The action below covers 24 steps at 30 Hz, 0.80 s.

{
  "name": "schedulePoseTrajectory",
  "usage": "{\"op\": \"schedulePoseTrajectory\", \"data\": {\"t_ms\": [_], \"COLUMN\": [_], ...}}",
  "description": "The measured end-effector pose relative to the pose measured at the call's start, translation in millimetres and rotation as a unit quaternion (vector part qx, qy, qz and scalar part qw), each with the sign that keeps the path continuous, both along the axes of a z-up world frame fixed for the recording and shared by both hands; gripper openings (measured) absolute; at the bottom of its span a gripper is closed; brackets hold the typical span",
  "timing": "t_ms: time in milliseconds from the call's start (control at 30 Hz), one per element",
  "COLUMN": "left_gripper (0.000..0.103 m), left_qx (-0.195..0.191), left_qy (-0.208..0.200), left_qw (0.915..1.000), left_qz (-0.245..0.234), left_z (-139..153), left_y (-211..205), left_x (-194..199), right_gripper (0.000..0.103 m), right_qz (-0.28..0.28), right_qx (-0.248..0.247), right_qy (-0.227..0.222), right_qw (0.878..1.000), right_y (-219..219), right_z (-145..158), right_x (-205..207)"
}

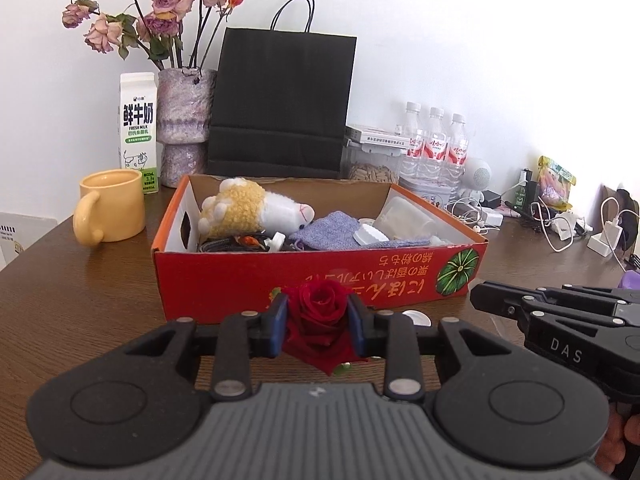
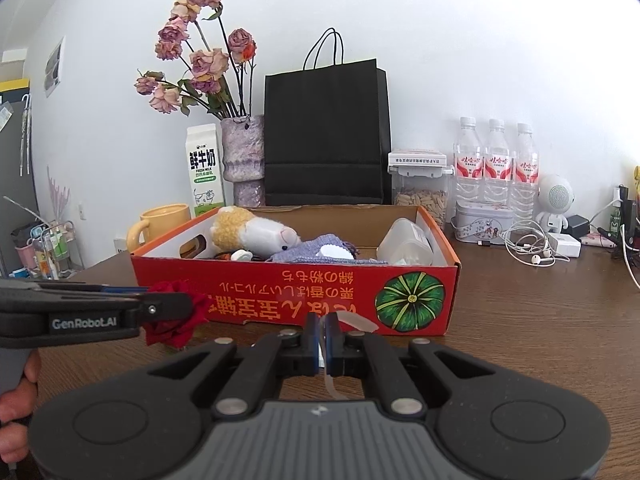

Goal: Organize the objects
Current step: 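Carry the rose and clear strip over the box and lower them inside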

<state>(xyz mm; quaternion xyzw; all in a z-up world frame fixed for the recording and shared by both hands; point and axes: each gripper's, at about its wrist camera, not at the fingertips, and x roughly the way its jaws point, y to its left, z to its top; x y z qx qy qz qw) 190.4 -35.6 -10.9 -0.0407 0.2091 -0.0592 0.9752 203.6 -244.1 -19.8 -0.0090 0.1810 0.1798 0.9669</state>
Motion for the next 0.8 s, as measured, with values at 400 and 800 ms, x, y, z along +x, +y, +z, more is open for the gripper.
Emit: {"op": "schedulePoseTrajectory", "data": {"t_ms": [400, 800], "left_gripper": [0.031, 0.031], "left_qx": [0.019, 0.016], "left_qy": [-0.069, -0.098], "left_qw": [0.9972, 0.9938], "left_qz": [0.018, 0.051], "left_z": [44, 62], "left_y": [6, -1], "left_x": [6, 51], "right_gripper": [0.002, 0.002], "right_qz": [0.025, 0.024], "right_qx": [-0.015, 0.013], "right_qy": [-0.057, -0.095], "right_qw": [0.998, 0.995], "right_y": [17, 40], "right_z": [40, 67], "right_x": [12, 66]}}
